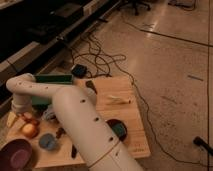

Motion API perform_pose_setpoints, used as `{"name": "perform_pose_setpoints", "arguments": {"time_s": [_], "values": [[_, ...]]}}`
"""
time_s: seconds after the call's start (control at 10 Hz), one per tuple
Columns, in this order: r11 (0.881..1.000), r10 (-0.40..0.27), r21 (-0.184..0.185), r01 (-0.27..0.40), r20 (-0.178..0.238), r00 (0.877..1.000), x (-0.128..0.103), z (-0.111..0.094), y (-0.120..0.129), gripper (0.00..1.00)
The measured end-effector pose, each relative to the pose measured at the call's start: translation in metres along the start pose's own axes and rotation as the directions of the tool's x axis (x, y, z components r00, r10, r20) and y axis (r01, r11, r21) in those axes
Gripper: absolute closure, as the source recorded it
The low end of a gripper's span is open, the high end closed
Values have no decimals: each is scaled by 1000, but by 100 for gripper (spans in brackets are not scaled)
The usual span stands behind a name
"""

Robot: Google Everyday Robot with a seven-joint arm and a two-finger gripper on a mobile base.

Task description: Place pepper in plastic cup

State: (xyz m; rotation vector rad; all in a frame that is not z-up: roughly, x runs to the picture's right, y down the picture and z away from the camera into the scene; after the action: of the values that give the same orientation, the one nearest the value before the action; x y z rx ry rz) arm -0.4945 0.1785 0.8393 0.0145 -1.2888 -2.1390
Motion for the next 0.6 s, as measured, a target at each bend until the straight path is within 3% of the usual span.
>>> {"name": "perform_pose_setpoints", "arguments": {"time_s": [0.2,0.6], "values": [[1000,12,-15,-12,11,1000,-1,10,-4,20],[1000,12,-16,-11,12,1000,-1,10,-3,20]]}}
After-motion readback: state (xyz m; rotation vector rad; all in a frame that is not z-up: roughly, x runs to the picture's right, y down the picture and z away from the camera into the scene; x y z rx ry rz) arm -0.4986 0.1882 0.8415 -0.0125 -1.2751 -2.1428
